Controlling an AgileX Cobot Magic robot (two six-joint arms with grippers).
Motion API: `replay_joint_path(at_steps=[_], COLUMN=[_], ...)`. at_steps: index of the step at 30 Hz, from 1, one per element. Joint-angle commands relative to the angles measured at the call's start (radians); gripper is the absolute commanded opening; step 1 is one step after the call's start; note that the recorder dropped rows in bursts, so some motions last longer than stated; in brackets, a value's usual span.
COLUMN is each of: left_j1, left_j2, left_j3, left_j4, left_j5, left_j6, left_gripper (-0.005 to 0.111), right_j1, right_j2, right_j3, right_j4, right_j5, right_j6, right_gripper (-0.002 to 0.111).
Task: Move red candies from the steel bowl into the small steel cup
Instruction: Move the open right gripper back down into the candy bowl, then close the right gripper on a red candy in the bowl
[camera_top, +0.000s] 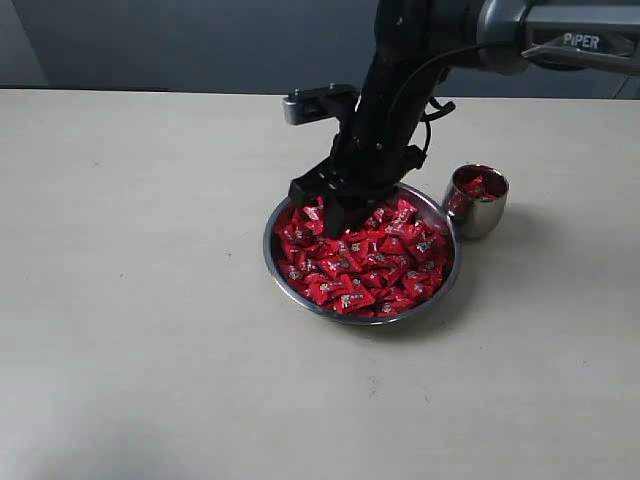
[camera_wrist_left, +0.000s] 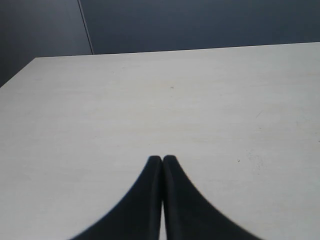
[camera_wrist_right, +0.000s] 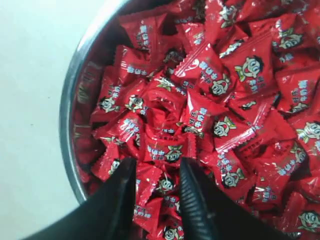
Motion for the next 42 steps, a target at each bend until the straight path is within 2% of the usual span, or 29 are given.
replay_joint_path(at_steps=[1, 6, 24, 30, 42], left_j1=[-0.007, -0.007, -0.007, -0.007, -0.007], left_j2=[-0.005, -0.005, -0.005, -0.005, -0.005], left_j3=[0.002, 0.002, 0.002, 0.002, 0.002], left_j4=[0.002, 0.002, 0.002, 0.002, 0.002], left_j5=[-0.008, -0.008, -0.008, -0.008, -0.008], left_j6=[-0.001, -0.001, -0.001, -0.001, -0.001], left_gripper=[0.0, 0.0, 0.0, 0.0, 0.0], right_j1=[0.011, 0.011, 0.011, 0.011, 0.054], right_j2=[0.027, 0.053, 0.055, 0.055, 0.062], right_j3=[0.003, 0.003, 0.003, 0.003, 0.003], right_j4=[-0.041, -0.072, -0.04, -0.04, -0.061], right_j5=[-0.012, 0.008, 0.02, 0.007, -0.078], right_j6=[-0.003, 0.047, 0.036, 0.036, 0.038], right_gripper=[0.03, 0.03, 0.03, 0.051, 0.05])
